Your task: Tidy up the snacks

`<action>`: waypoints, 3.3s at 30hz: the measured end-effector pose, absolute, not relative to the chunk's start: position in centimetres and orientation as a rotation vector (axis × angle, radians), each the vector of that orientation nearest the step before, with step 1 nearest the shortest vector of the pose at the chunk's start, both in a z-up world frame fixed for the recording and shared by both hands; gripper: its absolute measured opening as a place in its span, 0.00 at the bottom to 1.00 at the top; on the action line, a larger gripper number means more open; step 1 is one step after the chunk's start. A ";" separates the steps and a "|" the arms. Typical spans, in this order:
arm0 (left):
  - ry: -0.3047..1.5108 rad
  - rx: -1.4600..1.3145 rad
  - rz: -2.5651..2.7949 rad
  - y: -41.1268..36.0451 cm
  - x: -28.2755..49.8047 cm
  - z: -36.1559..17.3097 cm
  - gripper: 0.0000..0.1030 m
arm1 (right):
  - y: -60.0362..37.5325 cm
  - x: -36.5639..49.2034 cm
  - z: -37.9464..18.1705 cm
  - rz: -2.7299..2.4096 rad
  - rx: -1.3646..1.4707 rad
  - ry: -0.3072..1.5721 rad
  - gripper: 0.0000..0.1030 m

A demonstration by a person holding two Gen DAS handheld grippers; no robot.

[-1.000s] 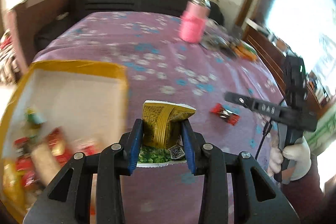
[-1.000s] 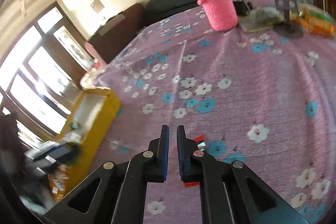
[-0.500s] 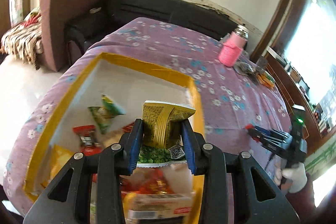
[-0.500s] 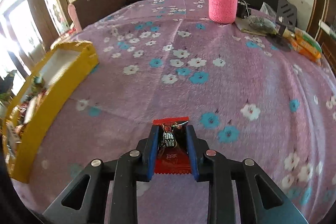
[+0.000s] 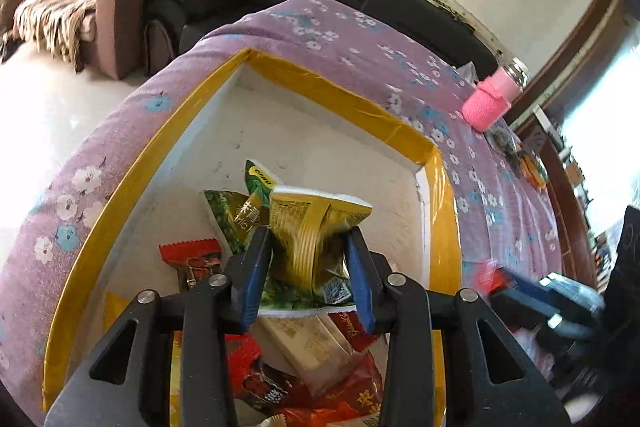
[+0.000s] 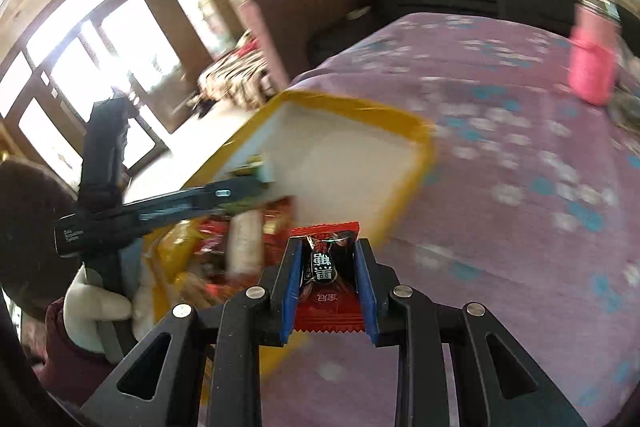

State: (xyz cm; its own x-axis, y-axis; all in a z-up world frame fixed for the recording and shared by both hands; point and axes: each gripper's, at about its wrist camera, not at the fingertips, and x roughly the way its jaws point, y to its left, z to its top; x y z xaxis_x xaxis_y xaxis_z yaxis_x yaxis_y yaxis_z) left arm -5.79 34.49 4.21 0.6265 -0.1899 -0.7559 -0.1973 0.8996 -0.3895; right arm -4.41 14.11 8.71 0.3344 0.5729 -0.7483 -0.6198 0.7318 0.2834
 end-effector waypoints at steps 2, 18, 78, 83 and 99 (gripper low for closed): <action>0.889 -0.496 0.001 35.2 -6.1 4.3 0.41 | 16.5 -4.7 8.2 0.796 -0.087 0.955 0.26; 0.635 -0.369 0.244 35.1 -15.0 10.0 0.73 | 17.3 -7.0 8.0 0.724 -0.078 0.806 0.53; 0.335 -0.025 0.448 18.8 -26.5 12.9 0.95 | 6.5 -21.5 8.6 0.524 -0.141 0.576 0.83; 0.436 -0.056 0.355 19.4 -25.2 12.2 1.00 | 6.8 -21.8 8.6 0.533 -0.147 0.577 0.83; 0.593 -0.085 0.292 19.1 -23.4 9.9 1.00 | 7.2 -22.2 7.5 0.558 -0.176 0.610 0.84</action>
